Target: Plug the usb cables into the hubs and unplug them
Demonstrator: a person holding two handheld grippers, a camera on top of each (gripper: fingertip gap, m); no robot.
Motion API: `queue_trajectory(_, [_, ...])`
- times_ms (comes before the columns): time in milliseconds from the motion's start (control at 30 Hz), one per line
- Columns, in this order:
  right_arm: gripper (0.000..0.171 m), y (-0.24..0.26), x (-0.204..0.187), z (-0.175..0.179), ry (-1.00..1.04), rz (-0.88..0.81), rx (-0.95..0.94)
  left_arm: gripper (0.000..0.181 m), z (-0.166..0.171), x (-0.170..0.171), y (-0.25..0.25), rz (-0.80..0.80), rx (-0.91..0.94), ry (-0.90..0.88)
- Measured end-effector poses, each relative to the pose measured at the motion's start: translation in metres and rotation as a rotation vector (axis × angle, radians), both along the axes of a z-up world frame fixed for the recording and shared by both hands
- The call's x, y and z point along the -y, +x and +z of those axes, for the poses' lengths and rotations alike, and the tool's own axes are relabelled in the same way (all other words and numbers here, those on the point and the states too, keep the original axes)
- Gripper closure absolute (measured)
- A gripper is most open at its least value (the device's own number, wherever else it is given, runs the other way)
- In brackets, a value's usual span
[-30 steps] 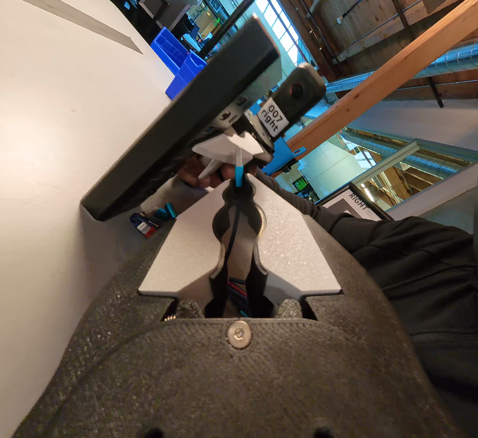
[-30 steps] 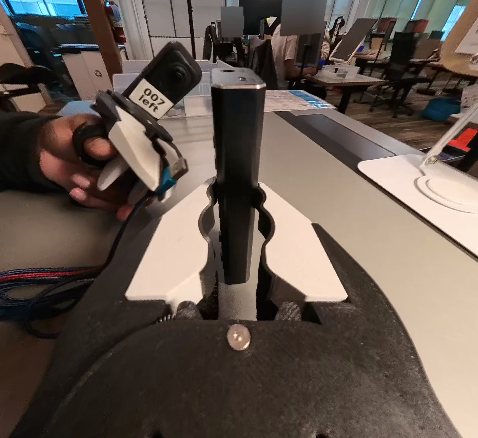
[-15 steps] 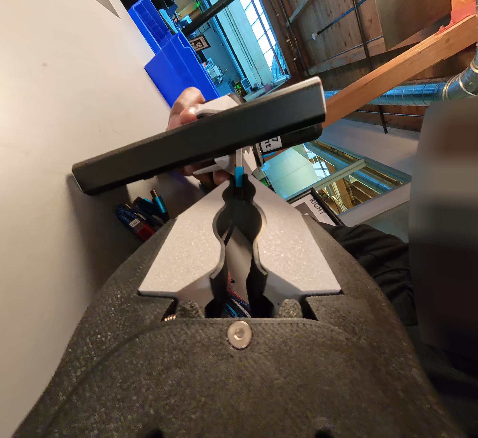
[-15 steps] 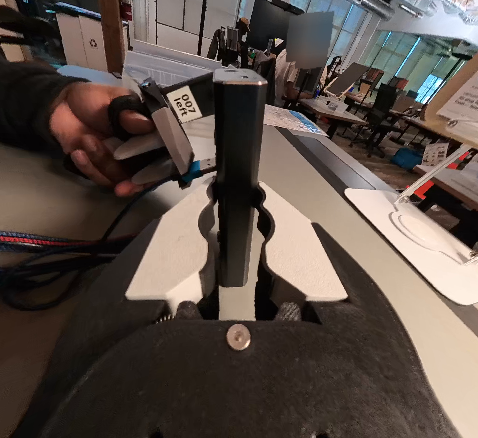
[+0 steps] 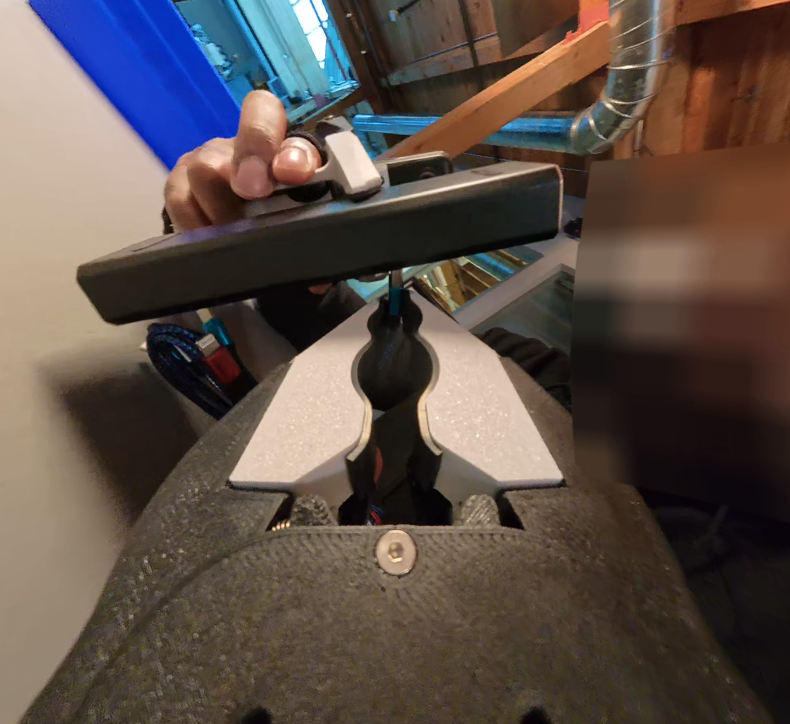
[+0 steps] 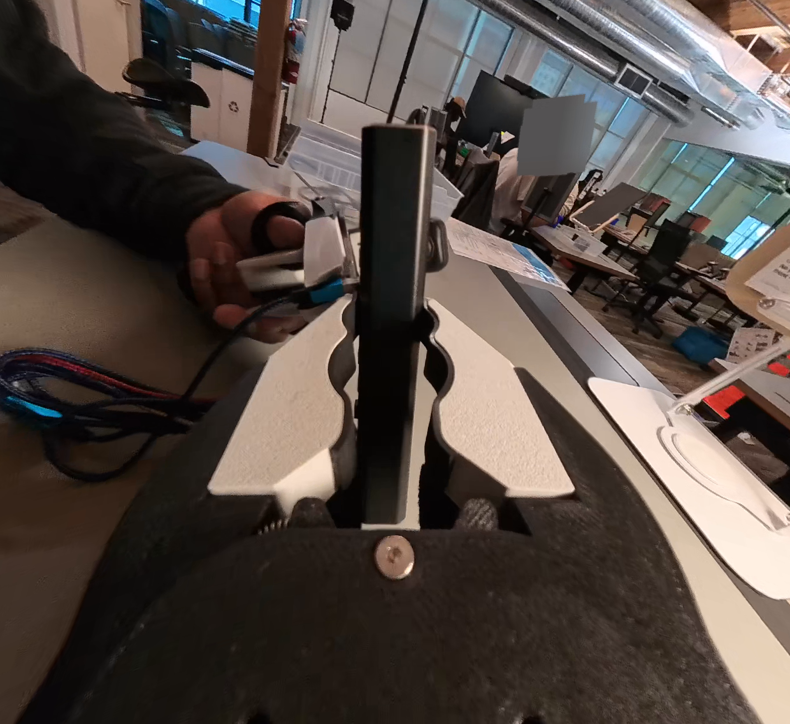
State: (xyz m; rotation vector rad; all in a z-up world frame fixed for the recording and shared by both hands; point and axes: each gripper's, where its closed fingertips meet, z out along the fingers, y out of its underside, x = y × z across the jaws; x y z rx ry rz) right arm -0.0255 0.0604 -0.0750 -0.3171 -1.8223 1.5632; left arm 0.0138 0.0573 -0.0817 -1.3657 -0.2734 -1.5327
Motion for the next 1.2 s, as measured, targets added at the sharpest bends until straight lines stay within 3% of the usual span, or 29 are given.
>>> queue_trajectory(200, [0.145,0.014,0.004,0.005,0.085,0.021,-0.037,0.174,0.004,0.004,0.012,-0.063,0.014,0.025])
queue_trajectory(533, [0.144,0.029,0.019,-0.004,0.167,0.085,-0.002,0.176,0.001,0.014,0.024,-0.139,-0.129,-0.001])
queue_trajectory(767, [0.145,-0.008,-0.002,-0.014,0.148,-0.165,-0.033,0.168,-0.013,-0.002,-0.017,0.115,-0.272,-0.062])
queue_trajectory(900, [0.145,-0.019,-0.008,-0.023,0.181,-0.253,-0.019,0.135,-0.015,-0.005,-0.024,0.18,-0.344,-0.083])
queue_trajectory(967, [0.145,-0.024,-0.012,-0.025,0.19,-0.295,-0.015,0.128,-0.018,-0.008,-0.026,0.228,-0.444,-0.102])
queue_trajectory(1100, [0.145,-0.031,-0.02,-0.025,0.199,-0.366,-0.021,0.14,-0.028,-0.01,-0.04,0.366,-0.69,-0.164])
queue_trajectory(1200, [0.145,-0.032,-0.024,-0.022,0.179,-0.382,-0.025,0.145,-0.034,-0.01,-0.041,0.377,-0.779,-0.198])
